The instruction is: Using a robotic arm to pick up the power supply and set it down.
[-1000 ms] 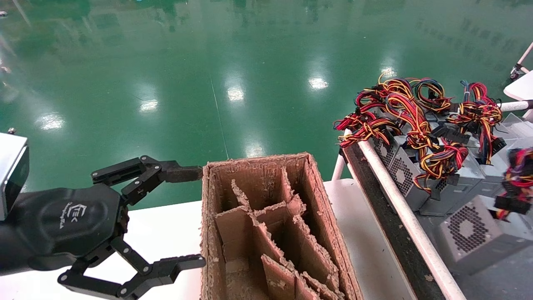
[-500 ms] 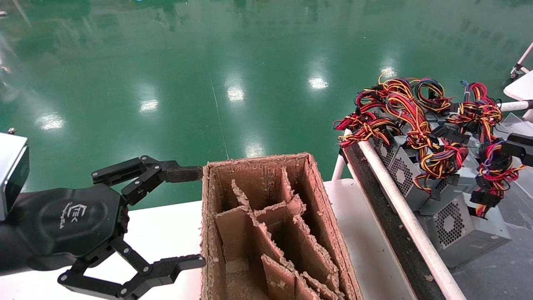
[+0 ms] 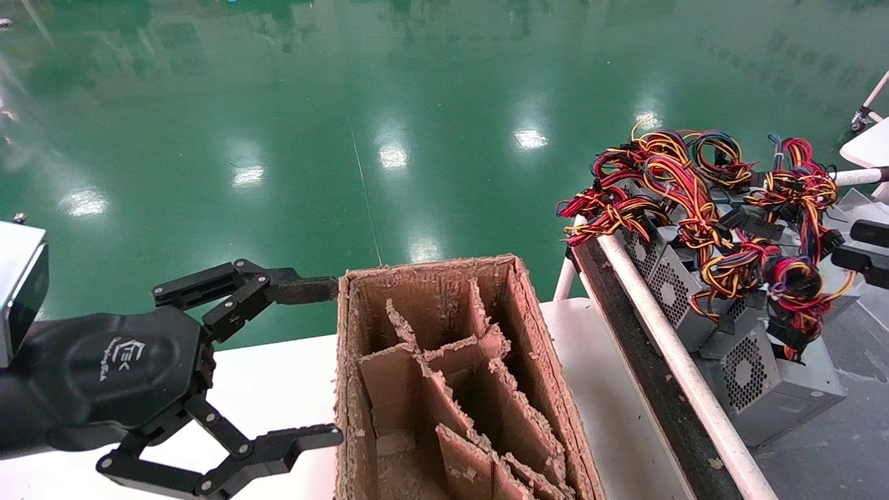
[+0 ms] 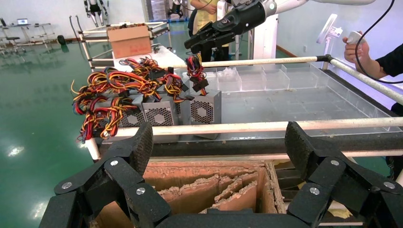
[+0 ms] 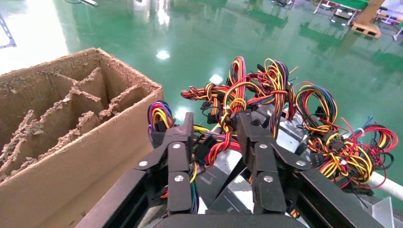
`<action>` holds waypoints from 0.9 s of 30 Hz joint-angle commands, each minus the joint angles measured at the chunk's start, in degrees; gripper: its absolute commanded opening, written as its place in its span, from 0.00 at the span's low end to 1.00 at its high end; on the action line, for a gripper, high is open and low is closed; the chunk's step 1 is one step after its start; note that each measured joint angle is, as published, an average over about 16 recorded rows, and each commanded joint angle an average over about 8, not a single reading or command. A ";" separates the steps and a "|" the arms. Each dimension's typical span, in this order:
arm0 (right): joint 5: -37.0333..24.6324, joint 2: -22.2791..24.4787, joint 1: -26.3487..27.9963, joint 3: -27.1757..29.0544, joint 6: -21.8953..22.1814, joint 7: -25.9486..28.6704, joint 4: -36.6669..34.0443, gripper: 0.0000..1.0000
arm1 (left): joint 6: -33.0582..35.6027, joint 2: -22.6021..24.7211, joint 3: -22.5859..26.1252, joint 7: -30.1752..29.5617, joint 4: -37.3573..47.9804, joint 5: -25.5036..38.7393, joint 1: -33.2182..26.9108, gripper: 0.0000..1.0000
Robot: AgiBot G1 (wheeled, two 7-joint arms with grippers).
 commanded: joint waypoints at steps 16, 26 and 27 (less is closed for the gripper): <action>3.85 -1.08 -0.27 1.43 -1.19 -2.86 0.42 1.00 | -0.01 -0.01 0.00 0.01 0.01 -0.01 0.01 1.00; 1.86 -2.67 -3.25 5.27 -0.50 0.56 6.21 1.00 | -0.01 -0.01 0.00 0.01 0.02 -0.01 0.01 1.00; 1.59 -2.91 -3.69 5.84 -0.41 1.05 7.06 1.00 | -0.01 -0.01 0.00 0.01 0.03 -0.01 0.00 1.00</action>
